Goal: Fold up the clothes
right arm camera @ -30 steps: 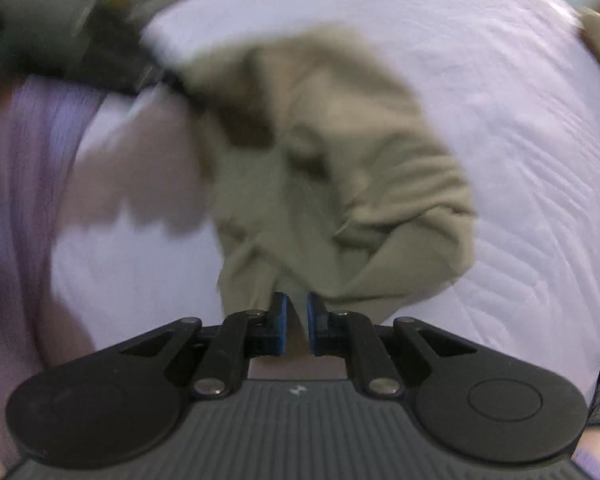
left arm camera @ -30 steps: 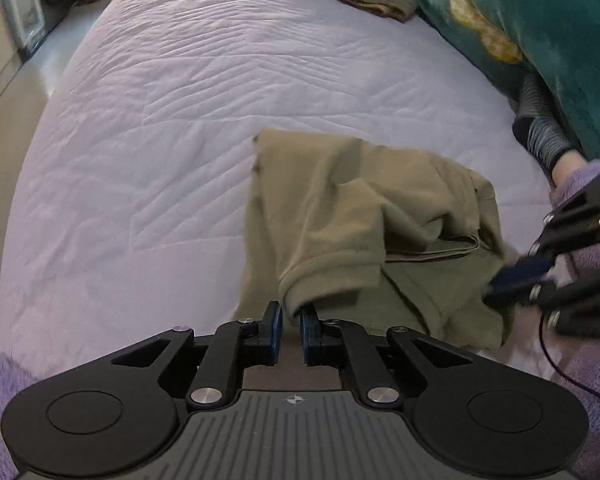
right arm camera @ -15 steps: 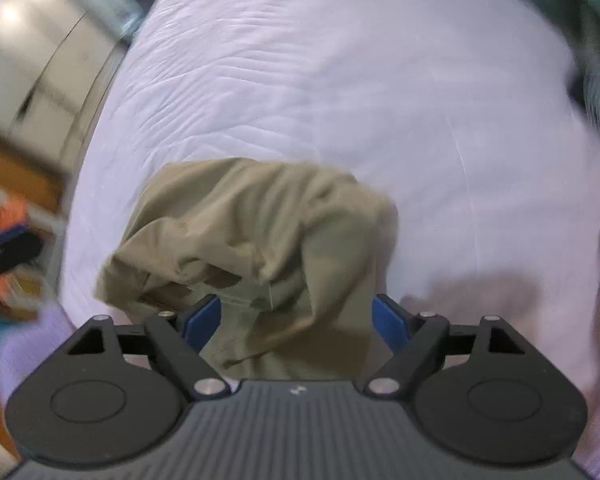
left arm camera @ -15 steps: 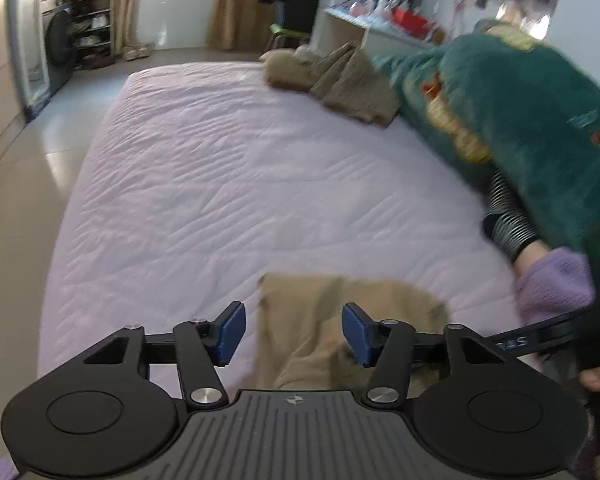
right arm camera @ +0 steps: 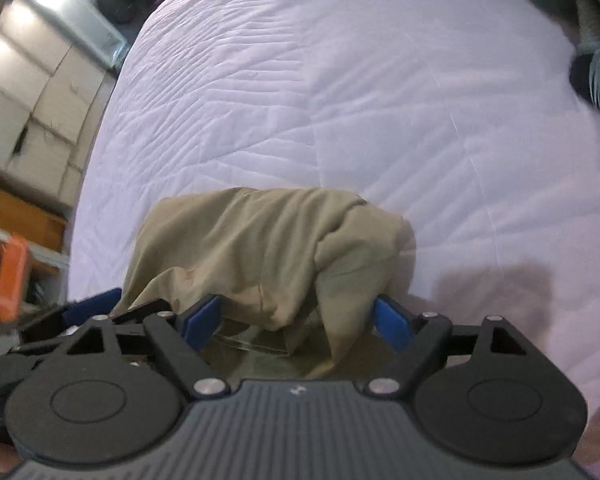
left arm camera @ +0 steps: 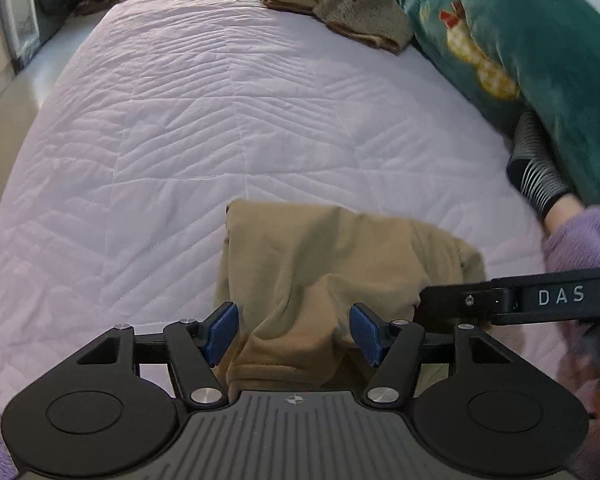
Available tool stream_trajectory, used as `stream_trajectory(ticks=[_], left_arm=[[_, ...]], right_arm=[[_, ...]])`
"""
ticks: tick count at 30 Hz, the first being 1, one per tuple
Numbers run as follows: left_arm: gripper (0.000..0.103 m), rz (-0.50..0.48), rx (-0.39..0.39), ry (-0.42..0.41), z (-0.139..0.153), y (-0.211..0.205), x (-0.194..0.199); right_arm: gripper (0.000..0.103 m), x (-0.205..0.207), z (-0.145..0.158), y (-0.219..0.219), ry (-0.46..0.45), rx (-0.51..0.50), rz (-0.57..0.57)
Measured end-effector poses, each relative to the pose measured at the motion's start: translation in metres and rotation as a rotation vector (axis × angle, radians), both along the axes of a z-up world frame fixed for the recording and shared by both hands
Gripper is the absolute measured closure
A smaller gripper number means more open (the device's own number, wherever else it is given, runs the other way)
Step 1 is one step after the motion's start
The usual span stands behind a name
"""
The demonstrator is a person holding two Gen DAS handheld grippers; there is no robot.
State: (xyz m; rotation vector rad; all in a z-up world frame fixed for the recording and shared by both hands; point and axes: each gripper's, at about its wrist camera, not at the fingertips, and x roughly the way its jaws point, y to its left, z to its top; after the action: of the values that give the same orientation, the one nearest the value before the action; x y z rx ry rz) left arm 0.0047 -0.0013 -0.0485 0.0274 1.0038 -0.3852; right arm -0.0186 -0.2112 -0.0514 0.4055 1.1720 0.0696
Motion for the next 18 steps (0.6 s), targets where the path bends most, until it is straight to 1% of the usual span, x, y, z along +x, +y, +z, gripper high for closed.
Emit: stream_trajectory(ticks=[3, 5, 7, 11, 13, 16, 18], left_arm=[[0.043, -0.019, 0.041, -0.021, -0.004, -0.006, -0.003], [0.043, -0.027, 0.057, -0.025, -0.008, -0.009, -0.004], [0.047, -0.034, 0.064, -0.018, -0.013, -0.013, -0.005], [0.058, -0.046, 0.07, -0.023, -0.018, -0.016, -0.008], [0.071, -0.042, 0.064, -0.033, -0.015, -0.014, -0.009], [0.079, -0.033, 0.055, -0.047, -0.011, -0.012, -0.011], [0.082, -0.029, 0.036, -0.053, -0.007, -0.008, -0.013]], right_arm=[[0.035, 0.003, -0.004, 0.007, 0.003, -0.048, 0.044], [0.046, 0.003, -0.009, 0.01, 0.007, -0.08, 0.066], [0.049, 0.002, -0.014, 0.011, 0.009, -0.107, 0.086], [0.055, 0.001, -0.016, 0.009, 0.001, -0.104, 0.104], [0.059, -0.001, -0.014, 0.006, -0.007, -0.097, 0.108], [0.063, -0.006, -0.008, 0.005, -0.028, -0.083, 0.116], [0.066, -0.009, -0.003, 0.001, -0.044, -0.058, 0.117]])
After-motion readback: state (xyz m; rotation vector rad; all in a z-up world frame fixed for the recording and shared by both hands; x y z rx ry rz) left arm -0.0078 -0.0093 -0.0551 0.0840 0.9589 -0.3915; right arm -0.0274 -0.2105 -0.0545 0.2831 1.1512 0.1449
